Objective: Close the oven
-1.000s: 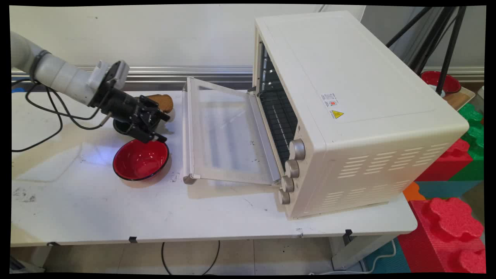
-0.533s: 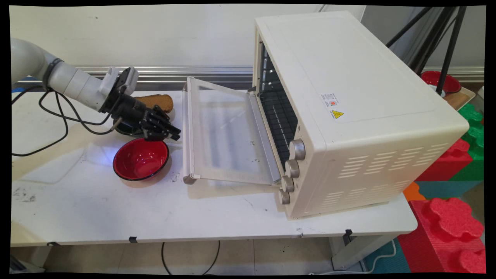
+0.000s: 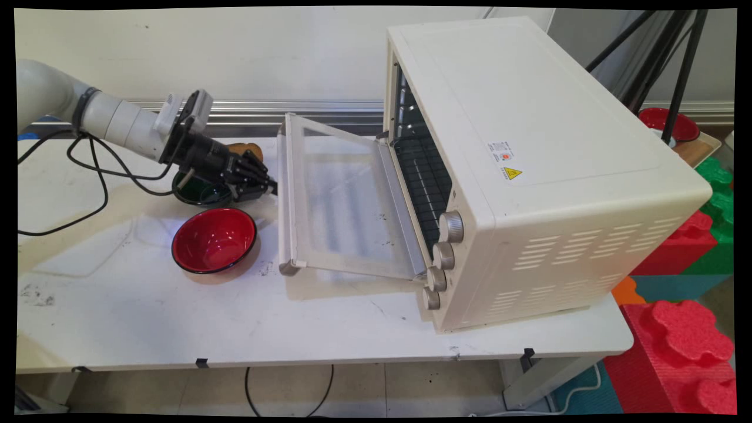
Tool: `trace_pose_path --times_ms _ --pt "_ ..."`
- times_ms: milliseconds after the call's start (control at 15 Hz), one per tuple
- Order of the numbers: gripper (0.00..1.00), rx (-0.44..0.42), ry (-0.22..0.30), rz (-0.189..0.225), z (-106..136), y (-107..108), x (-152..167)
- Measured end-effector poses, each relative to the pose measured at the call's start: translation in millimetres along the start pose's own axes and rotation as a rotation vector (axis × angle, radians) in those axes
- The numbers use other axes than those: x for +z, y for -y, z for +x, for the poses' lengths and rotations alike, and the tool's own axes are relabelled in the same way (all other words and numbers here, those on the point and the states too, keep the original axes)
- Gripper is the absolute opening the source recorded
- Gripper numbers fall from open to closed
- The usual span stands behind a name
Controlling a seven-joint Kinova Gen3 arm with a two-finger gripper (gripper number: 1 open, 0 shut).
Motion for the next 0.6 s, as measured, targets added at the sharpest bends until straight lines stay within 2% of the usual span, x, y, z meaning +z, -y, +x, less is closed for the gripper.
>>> trace_pose_path --times_ms 267,600 --pt "0.0 0.0 -0.075 0.005 11.0 2.4 -4.2" --pt "0.0 -0.001 -0.181 0.007 39.3 3.0 -4.7"
